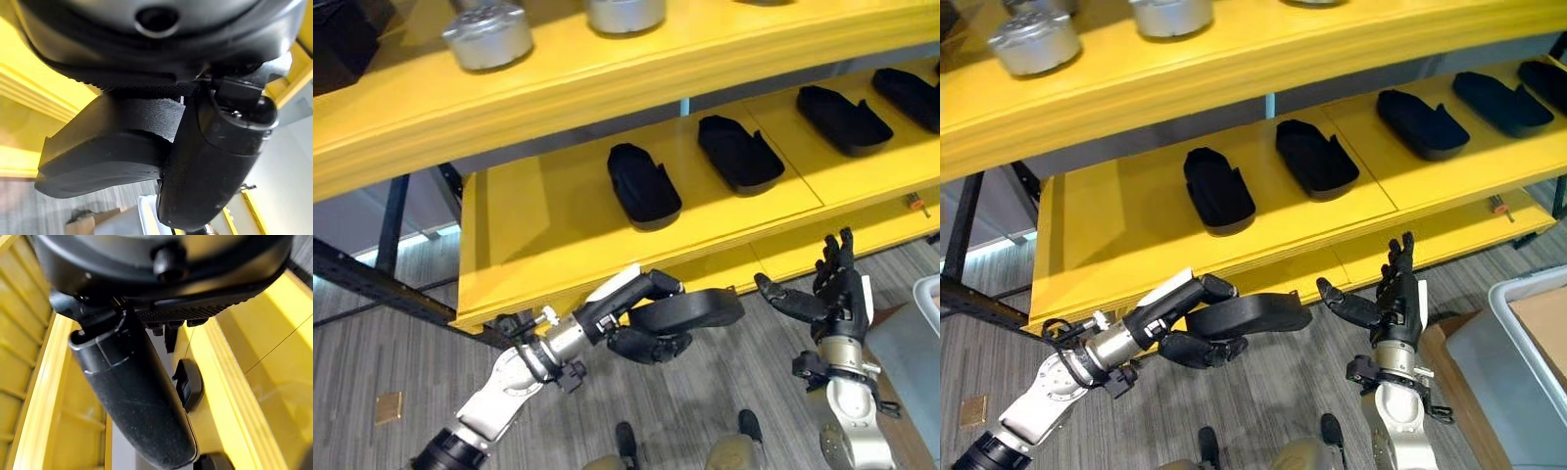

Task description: Move parts from the plastic box to the shelf.

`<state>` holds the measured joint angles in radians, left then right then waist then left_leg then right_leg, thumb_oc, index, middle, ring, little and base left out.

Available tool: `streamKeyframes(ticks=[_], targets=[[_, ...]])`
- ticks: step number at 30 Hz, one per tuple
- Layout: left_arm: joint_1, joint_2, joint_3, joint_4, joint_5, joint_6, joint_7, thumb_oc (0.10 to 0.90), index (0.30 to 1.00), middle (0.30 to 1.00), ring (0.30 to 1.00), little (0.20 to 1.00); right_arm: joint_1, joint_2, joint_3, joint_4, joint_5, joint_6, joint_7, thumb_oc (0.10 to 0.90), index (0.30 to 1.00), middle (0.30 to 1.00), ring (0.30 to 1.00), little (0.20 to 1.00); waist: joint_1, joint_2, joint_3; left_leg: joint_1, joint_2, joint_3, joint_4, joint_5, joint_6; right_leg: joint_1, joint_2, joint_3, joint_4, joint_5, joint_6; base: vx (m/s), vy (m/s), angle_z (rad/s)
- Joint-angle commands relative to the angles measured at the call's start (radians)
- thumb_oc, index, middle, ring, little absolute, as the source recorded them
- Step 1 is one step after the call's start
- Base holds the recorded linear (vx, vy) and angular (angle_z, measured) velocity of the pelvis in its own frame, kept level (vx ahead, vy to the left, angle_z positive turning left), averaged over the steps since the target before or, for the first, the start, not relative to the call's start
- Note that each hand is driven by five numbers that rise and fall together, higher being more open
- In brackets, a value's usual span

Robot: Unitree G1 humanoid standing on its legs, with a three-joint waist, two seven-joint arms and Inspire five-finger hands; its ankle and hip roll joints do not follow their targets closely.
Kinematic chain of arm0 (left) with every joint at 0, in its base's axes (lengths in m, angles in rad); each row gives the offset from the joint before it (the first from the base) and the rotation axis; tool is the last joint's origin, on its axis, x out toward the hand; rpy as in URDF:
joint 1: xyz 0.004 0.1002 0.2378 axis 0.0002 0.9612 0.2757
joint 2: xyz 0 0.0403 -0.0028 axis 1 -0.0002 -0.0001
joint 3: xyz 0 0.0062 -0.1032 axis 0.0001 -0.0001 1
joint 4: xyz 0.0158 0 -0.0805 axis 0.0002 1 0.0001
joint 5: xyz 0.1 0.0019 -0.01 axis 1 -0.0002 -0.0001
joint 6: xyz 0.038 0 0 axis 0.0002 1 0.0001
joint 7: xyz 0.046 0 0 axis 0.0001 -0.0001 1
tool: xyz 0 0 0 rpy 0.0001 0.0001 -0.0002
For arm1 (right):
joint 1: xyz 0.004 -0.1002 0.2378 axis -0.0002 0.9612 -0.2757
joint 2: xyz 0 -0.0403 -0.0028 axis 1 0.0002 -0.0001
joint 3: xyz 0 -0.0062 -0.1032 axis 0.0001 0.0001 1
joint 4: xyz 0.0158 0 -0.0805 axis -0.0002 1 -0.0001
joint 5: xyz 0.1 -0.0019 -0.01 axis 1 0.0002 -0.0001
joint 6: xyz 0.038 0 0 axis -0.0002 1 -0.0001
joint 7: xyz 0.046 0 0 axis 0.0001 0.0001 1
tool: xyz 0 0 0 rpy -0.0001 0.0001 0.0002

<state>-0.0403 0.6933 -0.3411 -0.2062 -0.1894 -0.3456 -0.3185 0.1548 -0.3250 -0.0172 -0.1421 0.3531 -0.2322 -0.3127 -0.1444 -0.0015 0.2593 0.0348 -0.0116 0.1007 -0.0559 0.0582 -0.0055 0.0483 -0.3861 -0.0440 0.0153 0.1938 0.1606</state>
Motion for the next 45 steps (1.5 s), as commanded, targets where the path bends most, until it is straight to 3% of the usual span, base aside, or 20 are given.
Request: streamKeyframes(ticks=[1, 3, 8, 9, 11, 13, 14, 18, 22, 28, 34, 37, 40, 45], targets=[[-0.030, -0.061, 0.113, -0.140, -0.058, -0.106, 0.041, 0.400, 0.300, 0.300, 0.300, 0.300, -0.114, -0.094, -0.038, -0.058, -0.091, -0.089, -0.004, 0.900, 1.000, 1.000, 1.000, 1.000, 0.004, 0.041, -0.093, 0.078, 0.052, 0.123, -0.025, -0.113, 0.018, -0.031, 0.115, -0.085, -0.010, -0.109, 0.018, -0.08, 0.190, -0.08], [-0.003, -0.066, 0.136, -0.140, -0.028, -0.119, 0.042, 0.400, 0.300, 0.300, 0.300, 0.300, -0.152, -0.097, -0.005, -0.044, -0.141, -0.080, -0.007, 0.900, 1.000, 1.000, 1.000, 1.000, 0.040, 0.038, -0.088, 0.083, 0.051, 0.174, -0.025, -0.116, 0.026, -0.047, 0.111, -0.176, 0.033, -0.114, 0.016, -0.09, 0.152, -0.29], [0.003, -0.066, 0.142, -0.141, -0.014, -0.124, 0.039, 0.400, 0.300, 0.300, 0.300, 0.300, -0.158, -0.100, 0.002, -0.034, -0.135, -0.069, -0.015, 0.900, 1.000, 1.000, 1.000, 1.000, 0.045, 0.037, -0.088, 0.081, 0.050, 0.175, -0.025, -0.118, 0.031, -0.054, 0.118, -0.176, 0.052, -0.127, 0.012, -0.01, 0.024, -0.19], [0.003, -0.056, 0.135, -0.139, -0.035, -0.152, 0.012, 0.400, 0.300, 0.300, 0.300, 0.300, -0.090, -0.123, -0.031, -0.001, -0.156, -0.111, -0.055, 0.900, 1.000, 1.000, 1.000, 1.000, 0.010, 0.019, -0.090, 0.072, 0.026, 0.089, -0.019, -0.124, 0.055, -0.046, 0.266, -0.020, 0.087, -0.226, -0.026, 0.05, 0.002, -0.02], [-0.018, -0.049, 0.122, -0.136, -0.015, -0.159, 0.031, 0.400, 0.300, 0.300, 0.300, 0.300, -0.058, -0.125, -0.050, 0.010, -0.142, -0.119, -0.064, 0.900, 1.000, 1.000, 1.000, 1.000, -0.008, 0.015, -0.095, 0.065, 0.011, 0.051, -0.018, -0.124, 0.059, -0.048, 0.313, 0.048, 0.072, -0.228, -0.049, 0.04, -0.003, 0.73], [-0.019, -0.049, 0.121, -0.136, -0.015, -0.159, 0.031, 0.400, 0.300, 0.300, 0.300, 0.300, -0.058, -0.125, -0.050, 0.011, -0.142, -0.120, -0.064, 0.900, 1.000, 1.000, 1.000, 1.000, -0.009, 0.015, -0.095, 0.065, 0.012, 0.050, -0.018, -0.124, 0.059, -0.047, 0.313, 0.047, 0.072, -0.228, -0.049, 0.01, -0.021, 1.83], [-0.066, -0.030, 0.106, -0.131, -0.024, -0.167, 0.044, 0.400, 0.300, 0.300, 0.300, 0.300, -0.019, -0.127, -0.081, 0.039, -0.152, -0.162, -0.103, 0.900, 1.000, 1.000, 1.000, 1.000, -0.038, 0.012, -0.097, 0.062, -0.008, -0.016, -0.013, -0.127, 0.064, -0.038, 0.354, 0.142, 0.043, -0.218, -0.067, 0.02, -0.071, 0.55], [-0.051, -0.008, 0.156, -0.153, -0.005, -0.189, 0.031, 0.400, 0.300, 0.300, 0.300, 0.300, -0.035, -0.112, -0.097, 0.070, -0.115, -0.127, -0.161, 0.900, 1.000, 1.000, 1.000, 1.000, -0.023, 0.015, -0.101, 0.066, -0.013, -0.034, -0.021, -0.122, 0.055, -0.015, 0.356, 0.135, -0.010, -0.197, -0.073, 0.01, -0.066, 0.64], [-0.014, 0.018, 0.223, -0.193, -0.005, -0.184, 0.035, 0.400, 0.300, 0.300, 0.300, 0.300, -0.032, -0.089, -0.095, 0.080, -0.141, -0.132, -0.171, 0.900, 1.000, 1.000, 1.000, 1.000, -0.005, 0.021, -0.107, 0.063, -0.014, -0.044, -0.021, -0.113, 0.050, -0.004, 0.355, 0.136, -0.033, -0.184, -0.076, 0.01, -0.069, -0.12], [0.057, 0.082, 0.348, -0.199, -0.069, -0.150, -0.025, 0.400, 0.300, 0.300, 0.300, 0.300, -0.014, -0.094, -0.119, 0.058, -0.175, -0.135, -0.233, 0.900, 1.000, 1.000, 1.000, 1.000, 0.013, 0.033, -0.117, 0.057, -0.006, -0.055, -0.019, -0.106, 0.039, 0.004, 0.360, 0.116, -0.031, -0.200, -0.086, 0.06, -0.099, 0.05], [0.147, 0.083, 0.414, -0.196, -0.048, -0.144, -0.003, 0.400, 0.300, 0.300, 0.300, 0.300, 0.014, -0.104, -0.158, 0.055, -0.176, -0.140, -0.313, 0.900, 1.000, 1.000, 1.000, 1.000, 0.019, 0.042, -0.111, 0.047, -0.002, -0.055, 0.000, -0.110, 0.033, 0.002, 0.361, 0.103, -0.024, -0.213, -0.097, 0.05, -0.080, 0.01], [0.226, 0.100, 0.478, -0.202, 0.001, -0.147, 0.049, 0.400, 0.300, 0.300, 0.300, 0.300, 0.031, -0.118, -0.195, 0.059, -0.177, -0.142, -0.339, 0.900, 1.000, 1.000, 1.000, 1.000, 0.026, 0.049, -0.104, 0.040, -0.001, -0.054, 0.016, -0.111, 0.027, 0.002, 0.359, 0.091, -0.018, -0.219, -0.102, 0.07, -0.093, -0.01], [0.343, 0.132, 0.605, -0.182, 0.080, -0.142, 0.154, 0.400, 0.300, 0.300, 0.300, 0.300, 0.054, -0.151, -0.247, 0.064, -0.157, -0.148, -0.354, 0.900, 1.000, 1.000, 1.000, 1.000, 0.044, 0.057, -0.090, 0.021, -0.003, -0.069, 0.059, -0.122, 0.020, 0.002, 0.355, 0.071, -0.004, -0.237, -0.112, 0.06, -0.088, 0.03], [0.443, 0.149, 0.709, -0.137, 0.164, -0.169, 0.230, 0.400, 0.300, 0.300, 0.300, 0.300, 0.065, -0.177, -0.280, 0.073, -0.145, -0.162, -0.351, 0.900, 1.000, 1.000, 1.000, 1.000, 0.062, 0.061, -0.078, -0.009, -0.010, -0.100, 0.098, -0.123, 0.014, -0.005, 0.356, 0.058, 0.013, -0.247, -0.121, 0.03, -0.067, 0.10]])
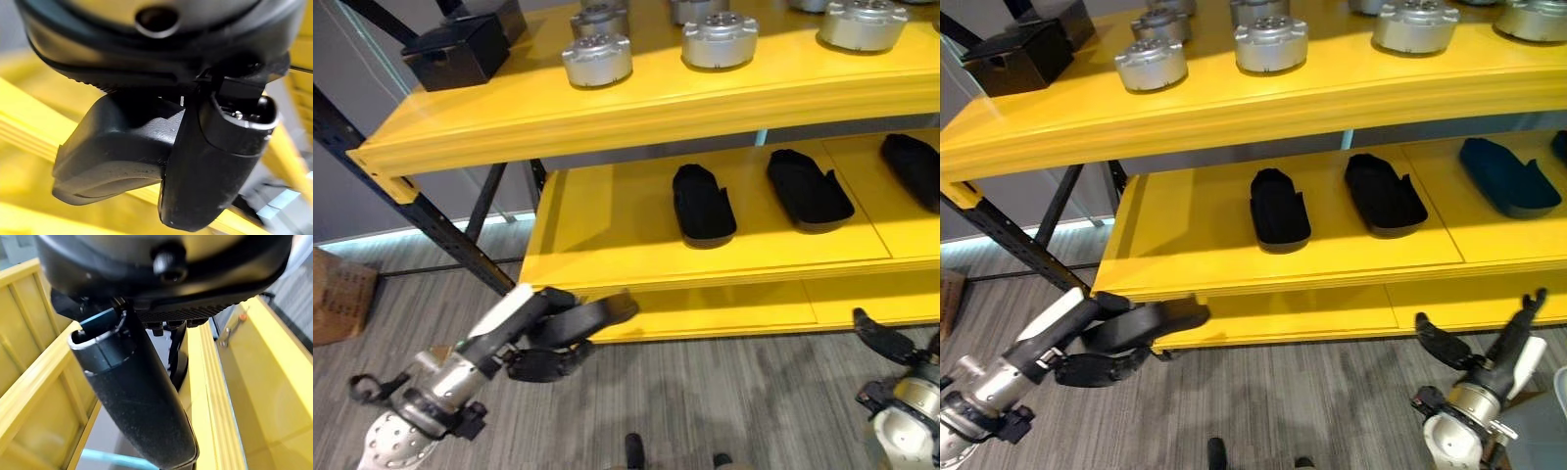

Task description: Move parts from the plastic box to the shelf.

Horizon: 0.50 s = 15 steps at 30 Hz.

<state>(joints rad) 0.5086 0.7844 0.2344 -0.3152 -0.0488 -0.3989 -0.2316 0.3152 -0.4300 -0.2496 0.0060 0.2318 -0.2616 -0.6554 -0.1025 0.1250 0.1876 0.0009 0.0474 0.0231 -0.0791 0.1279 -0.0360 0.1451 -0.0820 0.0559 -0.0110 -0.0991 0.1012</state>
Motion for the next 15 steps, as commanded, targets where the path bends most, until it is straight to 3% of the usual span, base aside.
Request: streamKeyframes(ticks=[1, 5, 7, 9, 12, 15], targets=[[-0.090, 0.060, 0.151, -0.016, 0.043, -0.125, 0.168, 0.400, 0.300, 0.300, 0.300, 0.300, -0.093, -0.079, -0.048, -0.076, -0.027, -0.131, -0.012, 0.900, 1.000, 1.000, 1.000, 1.000, 0.022, -0.066, -0.005, 0.019, -0.071, -0.026, 0.132, -0.194, 0.043, -0.106, 0.052, -0.044, 0.048, 0.040, -0.064, 0.02, -0.058, 0.21], [-0.074, 0.065, 0.199, 0.007, 0.144, -0.151, 0.272, 0.400, 0.300, 0.300, 0.300, 0.300, -0.084, -0.075, -0.047, -0.065, -0.028, -0.134, -0.014, 0.900, 1.000, 1.000, 1.000, 1.000, 0.021, -0.071, 0.005, -0.018, -0.091, -0.011, 0.219, -0.228, 0.056, -0.122, 0.052, -0.046, 0.082, 0.026, -0.072, 0.05, -0.081, 0.11], [-0.092, 0.093, 0.203, 0.024, 0.190, -0.155, 0.355, 0.400, 0.300, 0.300, 0.300, 0.300, -0.082, -0.088, -0.051, -0.057, -0.023, -0.141, -0.024, 0.900, 1.000, 1.000, 1.000, 1.000, 0.012, -0.077, 0.015, -0.056, -0.093, 0.018, 0.322, -0.224, 0.055, -0.128, 0.045, -0.052, 0.094, 0.024, -0.078, -0.01, -0.015, 0.13], [-0.141, 0.121, 0.206, 0.051, 0.203, -0.136, 0.435, 0.400, 0.300, 0.300, 0.300, 0.300, -0.083, -0.089, -0.064, -0.030, -0.007, -0.162, -0.044, 0.900, 1.000, 1.000, 1.000, 1.000, -0.006, -0.070, 0.026, -0.092, -0.049, 0.051, 0.363, -0.175, 0.031, -0.135, 0.042, -0.057, 0.113, 0.021, -0.078, 0.01, 0.065, 0.09], [-0.155, 0.119, 0.217, 0.058, 0.211, -0.106, 0.477, 0.400, 0.300, 0.300, 0.300, 0.300, -0.069, -0.081, -0.078, -0.024, -0.033, -0.180, -0.035, 0.900, 1.000, 1.000, 1.000, 1.000, -0.017, -0.059, 0.022, -0.066, -0.013, 0.044, 0.272, -0.151, 0.017, -0.139, 0.036, -0.053, 0.121, 0.015, -0.068, 0.10, 0.154, 0.22], [-0.164, 0.095, 0.207, 0.071, 0.206, -0.125, 0.518, 0.400, 0.300, 0.300, 0.300, 0.300, -0.057, -0.083, -0.081, -0.033, -0.037, -0.190, -0.025, 0.900, 1.000, 1.000, 1.000, 1.000, -0.021, -0.064, 0.013, -0.045, 0.053, -0.006, 0.122, -0.070, -0.016, -0.123, 0.025, -0.019, 0.112, 0.007, -0.060, 0.16, 0.225, -0.03]])
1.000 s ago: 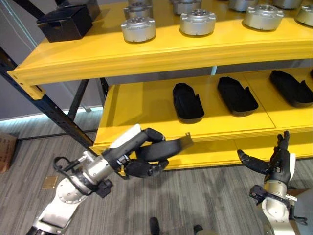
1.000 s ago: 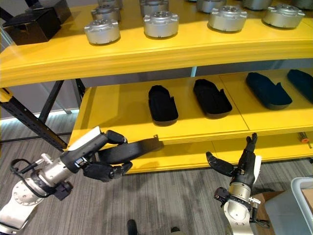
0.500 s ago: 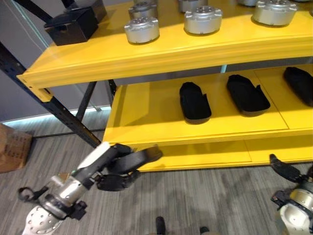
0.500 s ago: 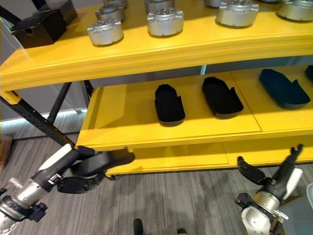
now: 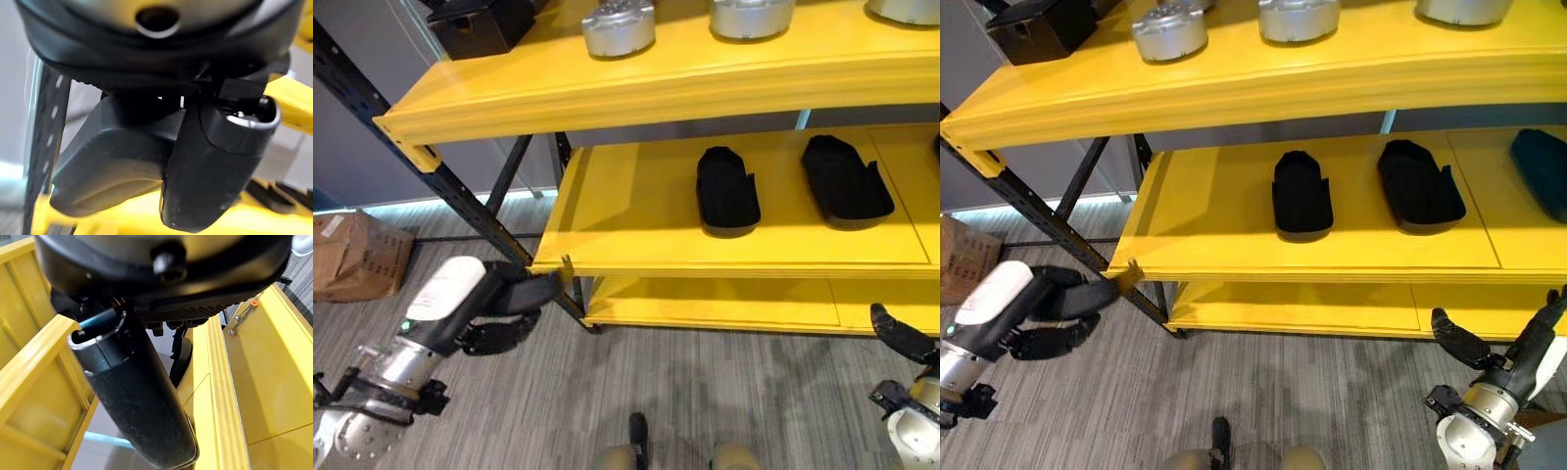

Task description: Move parts from the plastic box to the shelf.

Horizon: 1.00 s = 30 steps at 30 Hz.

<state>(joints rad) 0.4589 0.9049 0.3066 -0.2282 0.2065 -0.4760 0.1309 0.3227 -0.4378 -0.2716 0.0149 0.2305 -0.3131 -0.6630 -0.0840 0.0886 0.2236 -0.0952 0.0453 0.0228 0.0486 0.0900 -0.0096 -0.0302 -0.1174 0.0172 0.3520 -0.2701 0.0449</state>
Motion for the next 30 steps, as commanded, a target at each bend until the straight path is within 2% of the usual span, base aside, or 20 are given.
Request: streamKeyframes(ticks=[1, 3, 5, 8, 9, 11, 12, 15, 17, 18, 19, 20, 21, 23, 24, 26, 27, 29, 30], targets=[[-0.132, -0.045, 0.121, -0.015, -0.037, -0.052, 0.168, 0.400, 0.300, 0.300, 0.300, 0.300, -0.066, -0.075, -0.063, -0.045, -0.023, -0.144, -0.013, 0.900, 1.000, 1.000, 1.000, 1.000, -0.043, -0.034, -0.023, 0.038, 0.091, -0.024, -0.053, 0.018, -0.065, 0.065, 0.054, 0.040, -0.257, 0.173, -0.001, 0.19, 0.293, -0.08], [-0.158, -0.055, 0.103, -0.006, -0.028, -0.061, 0.185, 0.400, 0.300, 0.300, 0.300, 0.300, -0.069, -0.075, -0.069, -0.038, -0.016, -0.150, -0.012, 0.900, 1.000, 1.000, 1.000, 1.000, -0.046, -0.039, -0.018, 0.024, 0.111, -0.031, -0.077, 0.045, -0.080, 0.078, 0.045, 0.051, -0.262, 0.172, 0.003, 0.16, 0.262, -0.04], [-0.198, -0.075, 0.087, -0.010, 0.054, -0.066, 0.231, 0.400, 0.300, 0.300, 0.300, 0.300, -0.079, -0.072, -0.073, -0.026, -0.026, -0.152, -0.012, 0.900, 1.000, 1.000, 1.000, 1.000, -0.047, -0.035, -0.017, 0.020, 0.099, -0.049, -0.078, 0.014, -0.079, 0.089, 0.026, 0.072, -0.265, 0.172, 0.019, 0.18, 0.340, -0.31], [-0.223, -0.072, 0.069, -0.006, 0.139, -0.079, 0.300, 0.400, 0.300, 0.300, 0.300, 0.300, -0.087, -0.060, -0.058, -0.027, -0.032, -0.146, -0.024, 0.900, 1.000, 1.000, 1.000, 1.000, -0.053, -0.025, -0.017, 0.040, 0.080, -0.034, -0.070, -0.017, -0.074, 0.076, 0.007, 0.074, -0.259, 0.182, 0.039, 0.13, 0.355, -0.76], [-0.258, -0.065, 0.052, -0.006, 0.106, -0.111, 0.286, 0.400, 0.300, 0.300, 0.300, 0.300, -0.094, -0.040, -0.043, -0.023, -0.039, -0.151, -0.031, 0.900, 1.000, 1.000, 1.000, 1.000, -0.061, -0.027, -0.025, 0.061, 0.061, -0.013, -0.063, -0.052, -0.066, 0.078, -0.017, 0.064, -0.258, 0.185, 0.056, 0.13, 0.358, -0.66], [-0.293, -0.061, 0.030, -0.025, 0.138, -0.126, 0.266, 0.400, 0.300, 0.300, 0.300, 0.300, -0.104, -0.016, -0.026, -0.024, -0.060, -0.147, -0.051, 0.900, 1.000, 1.000, 1.000, 1.000, -0.064, -0.034, -0.032, 0.080, 0.040, 0.008, -0.058, -0.080, -0.051, 0.077, -0.042, 0.050, -0.258, 0.199, 0.075, 0.17, 0.405, -0.06], [-0.345, -0.064, -0.014, -0.049, 0.189, -0.096, 0.253, 0.400, 0.300, 0.300, 0.300, 0.300, -0.127, -0.002, -0.006, -0.038, -0.074, -0.116, -0.082, 0.900, 1.000, 1.000, 1.000, 1.000, -0.060, -0.039, -0.036, 0.094, 0.015, 0.022, -0.050, -0.103, -0.027, 0.072, -0.063, 0.029, -0.250, 0.207, 0.086, 0.13, 0.363, 0.01], [-0.388, -0.044, -0.053, -0.056, 0.229, -0.055, 0.277, 0.400, 0.300, 0.300, 0.300, 0.300, -0.150, 0.009, 0.009, -0.052, -0.064, -0.092, -0.083, 0.900, 1.000, 1.000, 1.000, 1.000, -0.059, -0.038, -0.038, 0.111, -0.001, 0.046, -0.045, -0.123, -0.005, 0.053, -0.083, -0.008, -0.220, 0.212, 0.091, 0.10, 0.333, -0.04], [-0.392, -0.036, -0.056, -0.053, 0.207, -0.056, 0.280, 0.400, 0.300, 0.300, 0.300, 0.300, -0.154, 0.014, 0.010, -0.060, -0.078, -0.085, -0.078, 0.900, 1.000, 1.000, 1.000, 1.000, -0.055, -0.037, -0.040, 0.118, -0.005, 0.064, -0.047, -0.129, 0.002, 0.044, -0.092, -0.027, -0.211, 0.217, 0.092, 0.07, 0.275, -0.32], [-0.384, -0.039, -0.053, -0.053, 0.180, -0.080, 0.274, 0.400, 0.300, 0.300, 0.300, 0.300, -0.160, 0.022, 0.015, -0.067, -0.091, -0.072, -0.076, 0.900, 1.000, 1.000, 1.000, 1.000, -0.051, -0.035, -0.042, 0.128, -0.008, 0.089, -0.049, -0.138, 0.009, 0.038, -0.102, -0.060, -0.205, 0.227, 0.092, 0.05, 0.160, -0.54], [-0.381, -0.039, -0.049, -0.053, 0.175, -0.083, 0.270, 0.400, 0.300, 0.300, 0.300, 0.300, -0.159, 0.023, 0.016, -0.070, -0.093, -0.069, -0.077, 0.900, 1.000, 1.000, 1.000, 1.000, -0.049, -0.036, -0.042, 0.130, -0.008, 0.093, -0.050, -0.139, 0.010, 0.039, -0.103, -0.057, -0.207, 0.228, 0.093, 0.08, 0.239, -0.41], [-0.374, -0.045, -0.050, -0.059, 0.177, -0.092, 0.262, 0.400, 0.300, 0.300, 0.300, 0.300, -0.163, 0.027, 0.019, -0.074, -0.099, -0.059, -0.074, 0.900, 1.000, 1.000, 1.000, 1.000, -0.046, -0.037, -0.043, 0.137, -0.009, 0.112, -0.052, -0.143, 0.015, 0.037, -0.108, -0.081, -0.206, 0.235, 0.095, 0.06, 0.181, -0.16], [-0.358, -0.058, -0.049, -0.067, 0.177, -0.091, 0.253, 0.400, 0.300, 0.300, 0.300, 0.300, -0.172, 0.030, 0.026, -0.081, -0.102, -0.043, -0.067, 0.900, 1.000, 1.000, 1.000, 1.000, -0.036, -0.041, -0.044, 0.146, -0.010, 0.156, -0.055, -0.148, 0.017, 0.039, -0.120, -0.133, -0.210, 0.249, 0.098, 0.07, 0.220, -0.04], [-0.347, -0.067, -0.053, -0.073, 0.182, -0.083, 0.252, 0.400, 0.300, 0.300, 0.300, 0.300, -0.181, 0.031, 0.034, -0.085, -0.099, -0.031, -0.060, 0.900, 1.000, 1.000, 1.000, 1.000, -0.025, -0.044, -0.045, 0.156, -0.008, 0.194, -0.060, -0.150, 0.019, 0.039, -0.130, -0.171, -0.212, 0.261, 0.102, 0.03, 0.160, -0.50], [-0.332, -0.083, -0.062, -0.084, 0.167, -0.077, 0.254, 0.400, 0.300, 0.300, 0.300, 0.300, -0.196, 0.025, 0.042, -0.088, -0.097, -0.019, -0.052, 0.900, 1.000, 1.000, 1.000, 1.000, -0.011, -0.050, -0.047, 0.163, -0.003, 0.249, -0.062, -0.154, 0.022, 0.038, -0.147, -0.245, -0.213, 0.274, 0.107, 0.01, 0.147, -0.86], [-0.316, -0.116, -0.069, -0.092, 0.155, -0.080, 0.274, 0.400, 0.300, 0.300, 0.300, 0.300, -0.217, 0.017, 0.058, -0.090, -0.104, 0.007, -0.062, 0.900, 1.000, 1.000, 1.000, 1.000, 0.002, -0.057, -0.044, 0.177, -0.001, 0.292, -0.072, -0.160, 0.027, 0.035, -0.132, -0.279, -0.208, 0.267, 0.112, 0.03, 0.147, -0.91], [-0.345, -0.124, -0.091, -0.087, 0.138, -0.068, 0.267, 0.400, 0.300, 0.300, 0.300, 0.300, -0.208, 0.014, 0.058, -0.088, -0.096, 0.009, -0.076, 0.900, 1.000, 1.000, 1.000, 1.000, -0.020, -0.064, -0.044, 0.179, -0.013, 0.275, -0.076, -0.164, 0.034, 0.027, -0.084, -0.224, -0.224, 0.255, 0.111, 0.07, 0.103, -0.85], [-0.381, -0.133, -0.117, -0.082, 0.106, -0.052, 0.258, 0.400, 0.300, 0.300, 0.300, 0.300, -0.191, 0.016, 0.052, -0.085, -0.101, 0.001, -0.078, 0.900, 1.000, 1.000, 1.000, 1.000, -0.039, -0.070, -0.047, 0.177, -0.024, 0.263, -0.078, -0.161, 0.037, 0.021, -0.038, -0.176, -0.252, 0.258, 0.105, 0.08, 0.063, -0.09], [-0.425, -0.150, -0.159, -0.071, 0.106, -0.016, 0.261, 0.400, 0.300, 0.300, 0.300, 0.300, -0.169, 0.015, 0.053, -0.072, -0.102, -0.019, -0.072, 0.900, 1.000, 1.000, 1.000, 1.000, -0.072, -0.084, -0.054, 0.185, -0.043, 0.255, -0.081, -0.170, 0.043, 0.019, 0.001, -0.133, -0.288, 0.264, 0.098, 0.06, 0.057, 0.23]])
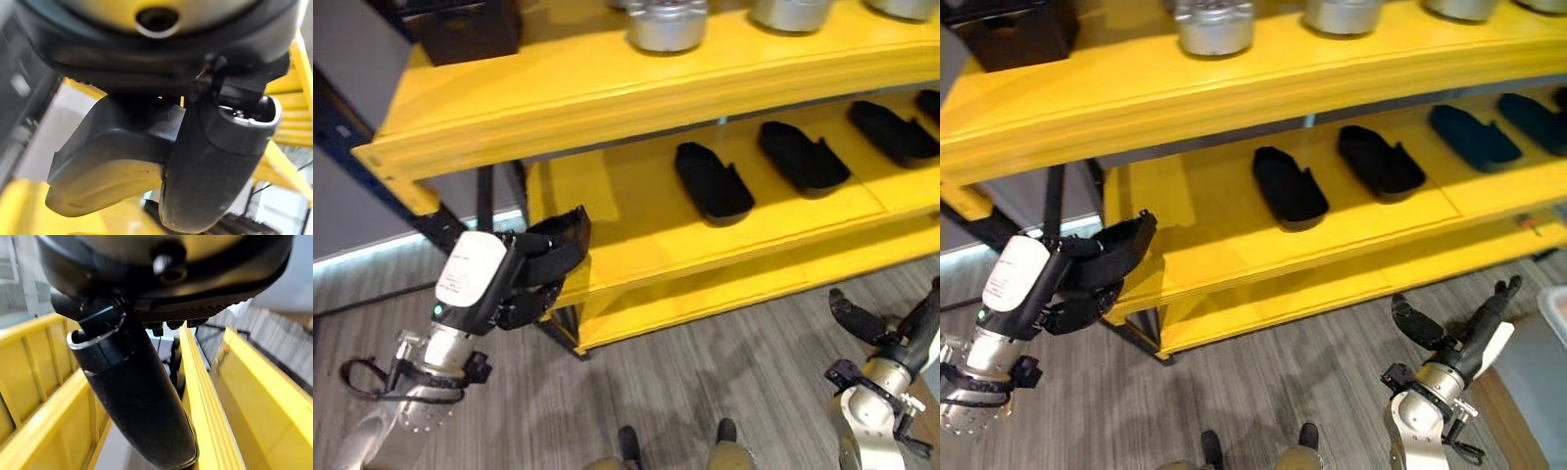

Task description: Move parts from the plastic box to the shelf.

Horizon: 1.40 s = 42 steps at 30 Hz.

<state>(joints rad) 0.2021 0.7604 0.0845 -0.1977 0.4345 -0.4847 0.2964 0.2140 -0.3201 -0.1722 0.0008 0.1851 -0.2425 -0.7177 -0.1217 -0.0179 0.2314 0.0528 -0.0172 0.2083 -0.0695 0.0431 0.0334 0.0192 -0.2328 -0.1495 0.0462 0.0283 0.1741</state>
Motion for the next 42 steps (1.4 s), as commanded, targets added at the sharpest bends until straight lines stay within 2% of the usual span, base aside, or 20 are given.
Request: streamKeyframes(ticks=[1, 6, 7, 13, 17, 18, 23, 26, 30, 35, 42], targets=[[-0.186, -0.010, 0.044, -0.094, -0.105, 0.004, 0.105, 0.400, 0.300, 0.300, 0.300, 0.300, -0.057, -0.104, -0.052, -0.054, -0.054, -0.095, -0.011, 0.900, 1.000, 1.000, 1.000, 1.000, -0.034, 0.022, -0.064, 0.034, 0.018, 0.073, 0.037, -0.120, 0.000, -0.032, 0.120, 0.037, 0.004, -0.023, -0.034, 0.06, 0.061, 0.14], [-0.253, -0.063, -0.061, -0.076, -0.065, 0.097, 0.111, 0.400, 0.300, 0.300, 0.300, 0.300, -0.079, -0.117, -0.032, -0.038, -0.041, -0.093, -0.008, 0.900, 1.000, 1.000, 1.000, 1.000, -0.047, 0.011, -0.075, 0.048, 0.010, 0.107, 0.011, -0.123, 0.007, -0.027, 0.139, 0.039, -0.052, 0.004, -0.038, 0.01, -0.014, -0.12], [-0.263, -0.076, -0.084, -0.072, -0.046, 0.137, 0.136, 0.400, 0.300, 0.300, 0.300, 0.300, -0.082, -0.118, -0.022, -0.038, -0.041, -0.094, 0.001, 0.900, 1.000, 1.000, 1.000, 1.000, -0.053, 0.007, -0.079, 0.053, 0.011, 0.113, 0.009, -0.124, 0.007, -0.026, 0.139, 0.044, -0.066, 0.014, -0.037, 0.04, -0.036, -0.31], [-0.291, -0.100, -0.113, -0.013, -0.075, 0.225, 0.192, 0.400, 0.300, 0.300, 0.300, 0.300, -0.087, -0.126, -0.007, -0.038, -0.054, -0.093, 0.026, 0.900, 1.000, 1.000, 1.000, 1.000, -0.069, -0.002, -0.091, 0.079, 0.022, 0.140, 0.001, -0.128, 0.001, -0.016, 0.144, 0.059, -0.120, 0.042, -0.037, 0.07, -0.067, -0.26], [-0.320, -0.120, -0.145, 0.043, -0.054, 0.329, 0.217, 0.400, 0.300, 0.300, 0.300, 0.300, -0.090, -0.144, -0.011, -0.014, -0.032, -0.100, 0.063, 0.900, 1.000, 1.000, 1.000, 1.000, -0.080, -0.003, -0.095, 0.100, 0.031, 0.148, -0.010, -0.133, -0.006, -0.007, 0.153, 0.062, -0.133, 0.039, -0.037, 0.07, -0.081, -0.12], [-0.334, -0.127, -0.160, 0.086, -0.044, 0.386, 0.263, 0.400, 0.300, 0.300, 0.300, 0.300, -0.094, -0.152, -0.002, -0.007, -0.030, -0.100, 0.083, 0.900, 1.000, 1.000, 1.000, 1.000, -0.083, -0.005, -0.101, 0.103, 0.034, 0.148, -0.010, -0.133, -0.009, -0.002, 0.160, 0.063, -0.133, 0.033, -0.043, 0.08, -0.110, -0.15], [-0.334, -0.136, -0.150, 0.177, -0.006, 0.470, 0.337, 0.400, 0.300, 0.300, 0.300, 0.300, -0.095, -0.158, 0.006, -0.005, -0.021, -0.099, 0.110, 0.900, 1.000, 1.000, 1.000, 1.000, -0.085, -0.007, -0.105, 0.100, 0.044, 0.154, -0.001, -0.134, -0.011, 0.002, 0.166, 0.067, -0.133, 0.023, -0.052, 0.06, -0.079, -0.06], [-0.332, -0.128, -0.150, 0.242, 0.029, 0.556, 0.429, 0.400, 0.300, 0.300, 0.300, 0.300, -0.104, -0.172, 0.019, 0.011, -0.008, -0.104, 0.117, 0.900, 1.000, 1.000, 1.000, 1.000, -0.082, -0.011, -0.099, 0.090, 0.054, 0.150, 0.009, -0.131, -0.018, 0.006, 0.171, 0.066, -0.133, 0.016, -0.060, 0.03, -0.062, 0.00], [-0.329, -0.144, -0.147, 0.276, 0.000, 0.592, 0.470, 0.400, 0.300, 0.300, 0.300, 0.300, -0.105, -0.169, 0.030, 0.019, -0.011, -0.106, 0.122, 0.900, 1.000, 1.000, 1.000, 1.000, -0.081, -0.014, -0.090, 0.087, 0.059, 0.147, 0.012, -0.128, -0.022, 0.010, 0.174, 0.069, -0.133, 0.011, -0.063, 0.00, -0.010, 0.01], [-0.338, -0.164, -0.170, 0.306, 0.019, 0.622, 0.431, 0.400, 0.300, 0.300, 0.300, 0.300, -0.105, -0.174, 0.037, 0.024, -0.003, -0.099, 0.136, 0.900, 1.000, 1.000, 1.000, 1.000, -0.082, -0.018, -0.082, 0.083, 0.063, 0.145, 0.020, -0.128, -0.024, 0.013, 0.176, 0.071, -0.131, 0.008, -0.065, 0.00, 0.000, 0.00], [-0.449, -0.165, -0.301, 0.456, 0.039, 0.636, 0.414, 0.400, 0.300, 0.300, 0.300, 0.300, -0.116, -0.195, 0.076, 0.045, 0.009, -0.092, 0.167, 0.900, 1.000, 1.000, 1.000, 1.000, -0.108, -0.021, -0.071, 0.080, 0.067, 0.162, 0.038, -0.135, -0.021, 0.008, 0.177, 0.088, -0.122, 0.010, -0.060, 0.03, 0.009, 0.00]])
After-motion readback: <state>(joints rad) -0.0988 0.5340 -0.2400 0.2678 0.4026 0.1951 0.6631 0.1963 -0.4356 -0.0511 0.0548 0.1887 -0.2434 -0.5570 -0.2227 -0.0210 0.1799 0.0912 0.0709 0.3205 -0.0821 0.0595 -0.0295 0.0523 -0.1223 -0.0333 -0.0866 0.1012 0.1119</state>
